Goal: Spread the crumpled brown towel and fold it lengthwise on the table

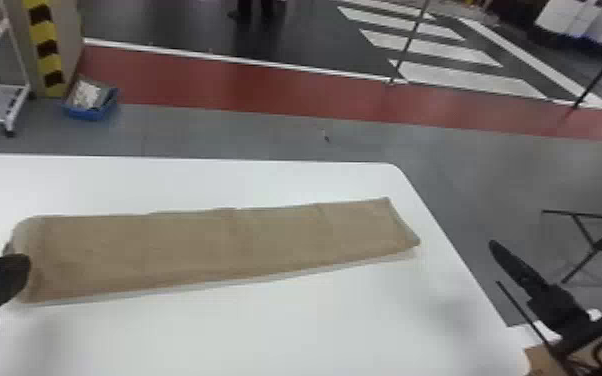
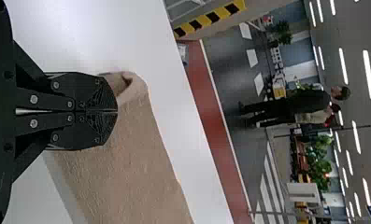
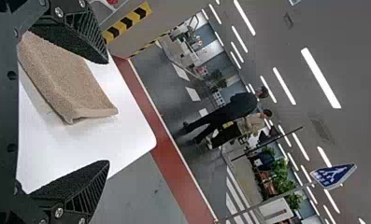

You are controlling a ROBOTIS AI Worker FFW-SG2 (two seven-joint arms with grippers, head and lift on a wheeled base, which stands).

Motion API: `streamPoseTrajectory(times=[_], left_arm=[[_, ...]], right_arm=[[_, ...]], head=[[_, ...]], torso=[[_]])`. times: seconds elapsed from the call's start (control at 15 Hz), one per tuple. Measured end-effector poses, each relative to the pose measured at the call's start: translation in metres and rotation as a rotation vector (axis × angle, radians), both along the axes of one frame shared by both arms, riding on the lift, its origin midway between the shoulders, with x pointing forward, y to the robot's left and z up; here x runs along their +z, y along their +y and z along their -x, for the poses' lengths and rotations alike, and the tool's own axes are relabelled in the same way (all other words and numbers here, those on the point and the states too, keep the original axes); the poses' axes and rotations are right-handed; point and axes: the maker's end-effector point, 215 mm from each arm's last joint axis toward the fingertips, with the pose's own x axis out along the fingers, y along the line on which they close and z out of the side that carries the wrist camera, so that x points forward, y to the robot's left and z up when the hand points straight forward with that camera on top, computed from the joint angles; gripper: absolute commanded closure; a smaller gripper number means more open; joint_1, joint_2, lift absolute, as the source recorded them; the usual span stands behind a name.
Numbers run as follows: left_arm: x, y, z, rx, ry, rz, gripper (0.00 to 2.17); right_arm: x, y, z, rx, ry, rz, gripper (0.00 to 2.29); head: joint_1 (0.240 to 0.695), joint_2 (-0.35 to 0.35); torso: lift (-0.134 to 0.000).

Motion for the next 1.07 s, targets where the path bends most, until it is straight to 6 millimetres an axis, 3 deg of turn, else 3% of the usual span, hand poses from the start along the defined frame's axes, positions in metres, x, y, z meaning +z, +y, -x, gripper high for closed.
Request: streamPoseTrajectory(times=[0.2,0.27,0.33,0.47,0.67,0.93,1.07], left_arm=[[-0.005,-0.018,0.015,-0.037,0.054,-0.012,1.4],[-0.006,-0.016,0.016,-0.023,0.055,-0.022,1.25],[-0.003,-0.008,0.013,0.016,0.038,-0.037,0.66],[0.008,0.008,0.004,0.082,-0.01,-0.036,0.09],[0.011,0.02,0.002,0.076,0.007,0.064,0.03],[0.012,0.016,0.026,-0.116,0.129,0.316,0.03],[0.01,0.022,0.025,-0.122,0.144,0.351,0.03]], right_arm=[[-0.001,-0.002,0.0,-0.002,0.002,-0.002,0.13],[-0.002,-0.002,0.0,-0.002,0.002,-0.002,0.13],[-0.001,-0.003,0.0,-0.003,0.001,-0.002,0.13],[-0.001,-0.004,0.0,-0.003,0.001,-0.003,0.13],[-0.006,-0.006,0.002,-0.006,0.009,-0.008,0.13],[-0.01,-0.009,0.003,-0.011,0.016,-0.009,0.13],[-0.011,-0.008,0.002,-0.009,0.019,-0.009,0.13]], head=[[0.695,-0.35],[0.695,-0.35],[0.695,-0.35],[0.695,-0.35],[0.695,-0.35],[0.695,-0.35],[0.695,-0.35]], torso=[[-0.125],[-0.125],[-0.125],[-0.125],[-0.125],[-0.125],[-0.125]])
